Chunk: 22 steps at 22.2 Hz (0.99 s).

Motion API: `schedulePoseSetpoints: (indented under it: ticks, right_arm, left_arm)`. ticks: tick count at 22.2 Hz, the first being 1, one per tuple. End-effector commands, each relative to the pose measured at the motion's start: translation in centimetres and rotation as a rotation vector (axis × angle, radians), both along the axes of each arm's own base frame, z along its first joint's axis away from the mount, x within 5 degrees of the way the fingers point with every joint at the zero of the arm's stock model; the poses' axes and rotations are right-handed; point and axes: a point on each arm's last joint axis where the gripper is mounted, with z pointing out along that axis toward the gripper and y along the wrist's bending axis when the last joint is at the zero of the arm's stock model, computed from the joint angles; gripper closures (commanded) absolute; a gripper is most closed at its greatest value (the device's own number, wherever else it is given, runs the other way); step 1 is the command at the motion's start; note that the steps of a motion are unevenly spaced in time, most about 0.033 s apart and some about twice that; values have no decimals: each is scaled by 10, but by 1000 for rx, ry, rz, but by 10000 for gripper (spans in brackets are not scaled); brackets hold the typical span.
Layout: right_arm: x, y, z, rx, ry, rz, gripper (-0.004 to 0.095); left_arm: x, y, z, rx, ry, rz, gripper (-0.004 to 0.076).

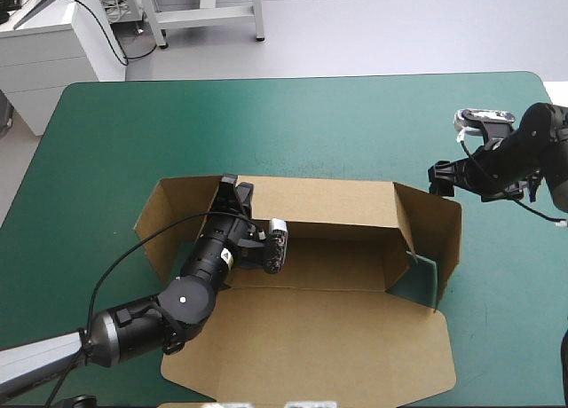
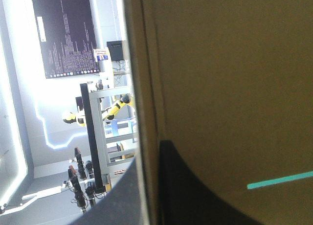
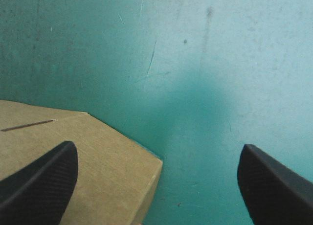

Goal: Fold the box

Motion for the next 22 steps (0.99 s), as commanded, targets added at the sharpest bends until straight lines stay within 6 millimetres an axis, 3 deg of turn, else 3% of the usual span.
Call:
schedulePoseSetpoints:
  ticks: [1, 5, 11, 15, 22]
  right_arm:
    - [-23, 0, 19, 4, -59, 16, 96]
    - [-52, 2, 23, 0, -93, 18, 97]
    - [-83, 13, -1, 54, -128, 133, 98]
    - [-90, 21, -20, 85, -132, 315, 98]
    - [-91, 34, -35, 215, -187, 400, 98]
  left_arm:
    - [-1, 3, 17, -30, -62, 15, 732]
    - [-1, 3, 17, -31, -61, 13, 732]
    - [-1, 3, 17, -31, -61, 13, 732]
    - [-1, 3, 17, -31, -61, 13, 732]
    - [-1, 3, 17, -31, -61, 13, 732]
